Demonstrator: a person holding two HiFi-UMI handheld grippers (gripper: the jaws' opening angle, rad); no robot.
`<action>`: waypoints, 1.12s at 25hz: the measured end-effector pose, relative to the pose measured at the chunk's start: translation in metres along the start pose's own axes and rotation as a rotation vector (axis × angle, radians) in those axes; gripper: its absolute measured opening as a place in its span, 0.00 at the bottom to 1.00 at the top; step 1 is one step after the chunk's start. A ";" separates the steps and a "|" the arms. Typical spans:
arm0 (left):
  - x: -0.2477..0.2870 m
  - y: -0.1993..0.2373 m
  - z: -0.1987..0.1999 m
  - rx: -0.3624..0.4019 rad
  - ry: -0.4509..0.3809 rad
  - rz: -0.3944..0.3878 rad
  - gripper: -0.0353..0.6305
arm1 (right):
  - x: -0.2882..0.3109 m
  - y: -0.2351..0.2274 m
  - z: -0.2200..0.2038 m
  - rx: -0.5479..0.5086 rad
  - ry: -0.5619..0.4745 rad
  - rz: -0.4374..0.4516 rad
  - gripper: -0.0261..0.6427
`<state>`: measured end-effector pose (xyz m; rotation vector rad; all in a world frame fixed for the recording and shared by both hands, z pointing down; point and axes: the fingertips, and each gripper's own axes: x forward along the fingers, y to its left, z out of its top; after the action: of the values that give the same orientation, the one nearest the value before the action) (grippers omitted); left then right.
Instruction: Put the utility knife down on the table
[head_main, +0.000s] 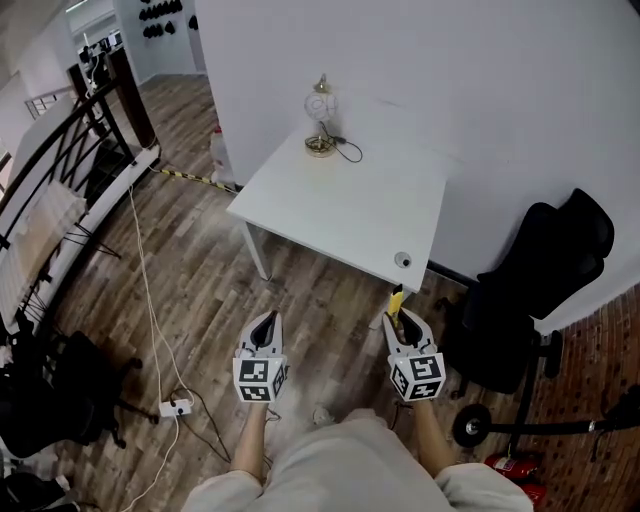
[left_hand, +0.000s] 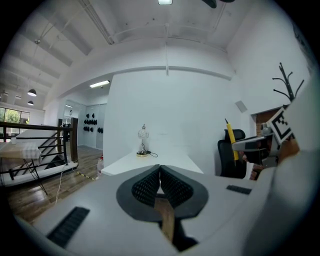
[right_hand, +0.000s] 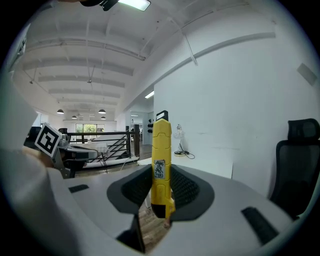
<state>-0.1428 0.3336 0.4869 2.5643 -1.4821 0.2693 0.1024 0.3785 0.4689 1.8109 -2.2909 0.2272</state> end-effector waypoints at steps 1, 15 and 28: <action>0.003 0.005 0.001 -0.001 0.001 0.000 0.06 | 0.005 0.000 0.001 0.001 0.002 -0.002 0.20; 0.079 0.046 0.004 0.005 0.027 0.015 0.06 | 0.098 -0.023 0.000 0.034 0.026 0.023 0.20; 0.238 0.089 0.031 0.001 0.069 0.043 0.06 | 0.258 -0.094 0.021 0.043 0.052 0.088 0.20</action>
<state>-0.1009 0.0833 0.5179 2.4991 -1.5146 0.3600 0.1356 0.1090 0.5145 1.7051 -2.3489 0.3370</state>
